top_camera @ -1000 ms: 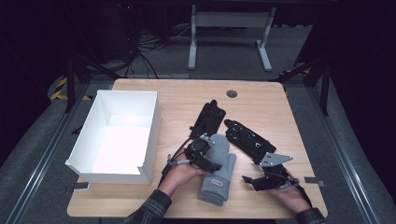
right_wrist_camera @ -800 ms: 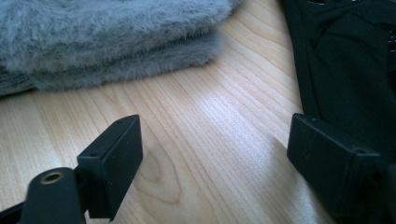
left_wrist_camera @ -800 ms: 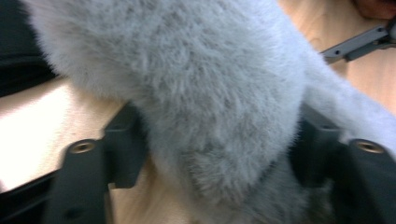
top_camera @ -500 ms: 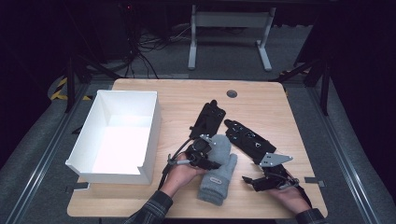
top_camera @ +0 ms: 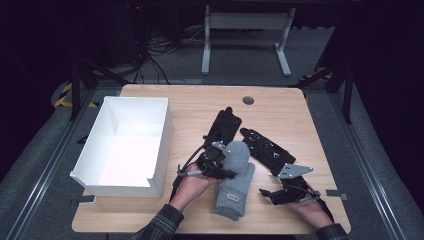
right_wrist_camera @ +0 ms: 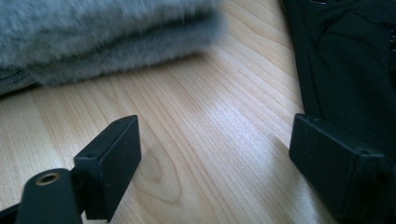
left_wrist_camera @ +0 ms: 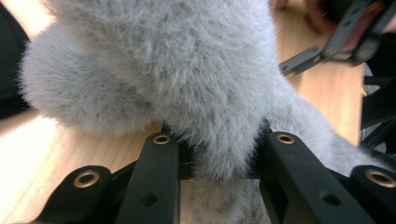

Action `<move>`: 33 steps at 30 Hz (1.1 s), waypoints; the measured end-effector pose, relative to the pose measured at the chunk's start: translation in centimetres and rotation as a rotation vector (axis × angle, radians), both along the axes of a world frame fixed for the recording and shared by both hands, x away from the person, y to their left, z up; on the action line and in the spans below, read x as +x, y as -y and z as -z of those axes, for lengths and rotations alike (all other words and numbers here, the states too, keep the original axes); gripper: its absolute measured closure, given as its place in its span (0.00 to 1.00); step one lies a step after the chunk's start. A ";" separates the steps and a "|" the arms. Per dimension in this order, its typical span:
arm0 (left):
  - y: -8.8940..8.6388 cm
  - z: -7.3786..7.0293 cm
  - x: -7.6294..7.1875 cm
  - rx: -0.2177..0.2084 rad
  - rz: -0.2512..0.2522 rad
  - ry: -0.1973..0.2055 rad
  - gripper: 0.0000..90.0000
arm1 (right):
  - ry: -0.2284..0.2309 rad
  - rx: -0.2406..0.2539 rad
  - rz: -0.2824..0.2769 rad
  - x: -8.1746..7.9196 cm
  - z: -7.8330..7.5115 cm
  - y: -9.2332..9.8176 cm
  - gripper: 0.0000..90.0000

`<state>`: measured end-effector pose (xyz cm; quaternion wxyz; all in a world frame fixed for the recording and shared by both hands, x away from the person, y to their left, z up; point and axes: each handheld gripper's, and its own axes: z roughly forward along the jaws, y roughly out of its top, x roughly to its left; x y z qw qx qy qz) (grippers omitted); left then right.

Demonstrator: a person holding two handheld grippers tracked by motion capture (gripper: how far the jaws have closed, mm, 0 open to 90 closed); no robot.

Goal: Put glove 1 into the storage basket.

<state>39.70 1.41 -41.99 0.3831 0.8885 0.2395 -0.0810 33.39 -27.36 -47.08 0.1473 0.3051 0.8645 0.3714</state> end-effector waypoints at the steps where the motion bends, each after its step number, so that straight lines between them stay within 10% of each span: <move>1: -0.1 -0.3 0.0 -0.003 0.004 0.008 0.83 | 0.000 -0.001 -0.001 0.0 0.0 0.0 0.19; 33: -6.1 -13.3 -0.6 -0.089 -0.130 0.191 0.83 | -0.001 -0.001 -0.004 0.0 0.0 0.0 0.19</move>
